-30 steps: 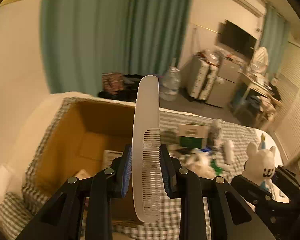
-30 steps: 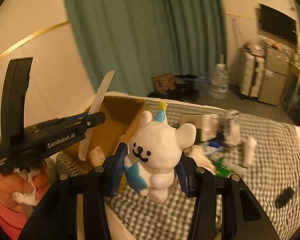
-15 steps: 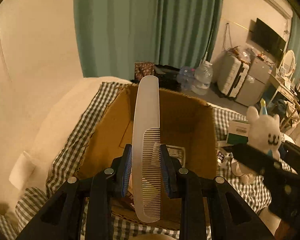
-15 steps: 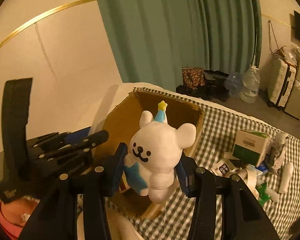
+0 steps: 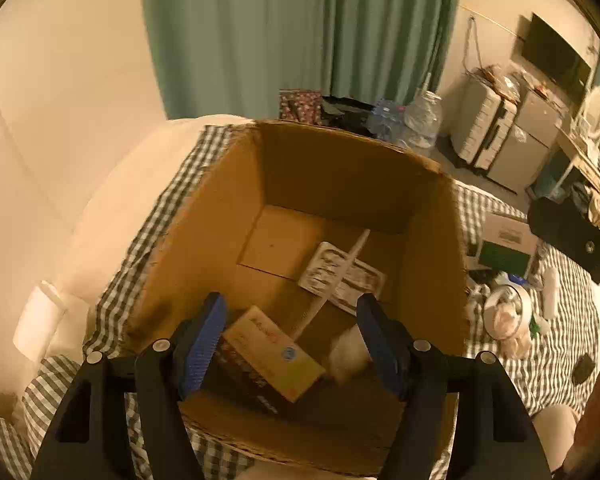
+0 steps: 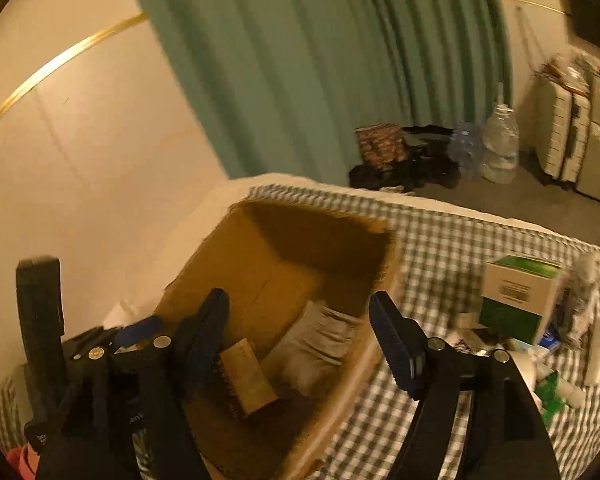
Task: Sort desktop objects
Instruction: 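Move both grippers back over the items on the bed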
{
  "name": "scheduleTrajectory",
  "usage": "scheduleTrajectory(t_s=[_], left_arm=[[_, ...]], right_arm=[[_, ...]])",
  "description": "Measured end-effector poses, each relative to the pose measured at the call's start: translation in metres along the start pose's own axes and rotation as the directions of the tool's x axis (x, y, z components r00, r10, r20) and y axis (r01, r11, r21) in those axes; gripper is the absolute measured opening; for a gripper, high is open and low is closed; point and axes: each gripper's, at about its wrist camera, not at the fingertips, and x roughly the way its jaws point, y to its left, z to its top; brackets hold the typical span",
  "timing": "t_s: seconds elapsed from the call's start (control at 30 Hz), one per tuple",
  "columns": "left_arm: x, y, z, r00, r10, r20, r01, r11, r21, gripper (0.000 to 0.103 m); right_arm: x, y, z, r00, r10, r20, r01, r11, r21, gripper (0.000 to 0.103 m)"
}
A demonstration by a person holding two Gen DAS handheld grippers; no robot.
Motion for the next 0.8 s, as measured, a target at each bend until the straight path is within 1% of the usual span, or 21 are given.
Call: scheduleTrajectory(t_s=[0.07, 0.1, 0.17, 0.23, 0.3, 0.37, 0.4, 0.47, 0.57, 0.63, 0.67, 0.73, 0.8], left_arm=[[-0.006, -0.018, -0.002, 1.0, -0.023, 0.015, 0.023, 0.999, 0.037, 0.071], [-0.008, -0.028, -0.003, 0.999, -0.039, 0.019, 0.038, 0.998, 0.053, 0.072], [-0.014, -0.052, -0.01, 0.996, -0.081, 0.026, 0.079, 0.994, 0.08, 0.075], [-0.019, -0.079, -0.016, 0.992, -0.122, 0.032, 0.118, 0.987, 0.107, 0.078], [-0.023, -0.109, -0.023, 0.986, -0.163, 0.03, 0.157, 0.978, 0.135, 0.08], [-0.024, -0.14, -0.031, 0.979, -0.204, 0.025, 0.197, 0.966, 0.167, 0.08], [-0.023, -0.153, -0.035, 0.976, -0.217, 0.022, 0.21, 0.961, 0.182, 0.081], [-0.02, -0.184, -0.045, 0.972, -0.235, 0.011, 0.227, 0.95, 0.216, 0.081], [-0.014, -0.224, -0.053, 0.971, -0.238, -0.017, 0.234, 0.936, 0.261, 0.081], [-0.01, -0.246, -0.057, 0.969, -0.245, -0.024, 0.242, 0.931, 0.272, 0.081], [-0.007, -0.258, -0.059, 0.967, -0.252, -0.03, 0.25, 0.929, 0.271, 0.082], [-0.001, -0.276, -0.063, 0.966, -0.255, -0.047, 0.258, 0.926, 0.276, 0.082], [0.005, -0.297, -0.069, 0.968, -0.244, -0.059, 0.25, 0.917, 0.309, 0.082]], right_arm=[[-0.01, -0.023, -0.003, 0.999, -0.05, 0.007, 0.05, 0.998, 0.041, 0.073], [-0.016, -0.038, -0.006, 0.996, -0.088, 0.001, 0.088, 0.994, 0.063, 0.073], [-0.029, -0.066, -0.013, 0.985, -0.17, -0.003, 0.169, 0.98, 0.101, 0.073], [-0.051, -0.095, -0.023, 0.966, -0.257, -0.008, 0.255, 0.956, 0.143, 0.073], [-0.078, -0.135, -0.034, 0.942, -0.336, -0.009, 0.331, 0.921, 0.204, 0.073], [-0.108, -0.175, -0.05, 0.923, -0.385, -0.011, 0.372, 0.885, 0.281, 0.073], [-0.118, -0.189, -0.054, 0.913, -0.408, -0.009, 0.39, 0.867, 0.309, 0.073], [-0.142, -0.218, -0.068, 0.891, -0.455, -0.007, 0.427, 0.832, 0.355, 0.073], [-0.171, -0.249, -0.092, 0.852, -0.522, -0.024, 0.49, 0.783, 0.383, 0.073], [-0.185, -0.269, -0.108, 0.816, -0.574, -0.064, 0.551, 0.741, 0.382, 0.073], [-0.19, -0.277, -0.116, 0.804, -0.59, -0.078, 0.57, 0.726, 0.385, 0.073], [-0.205, -0.291, -0.13, 0.797, -0.596, -0.096, 0.579, 0.71, 0.402, 0.073], [-0.209, -0.306, -0.14, 0.788, -0.605, -0.115, 0.59, 0.687, 0.425, 0.073]])
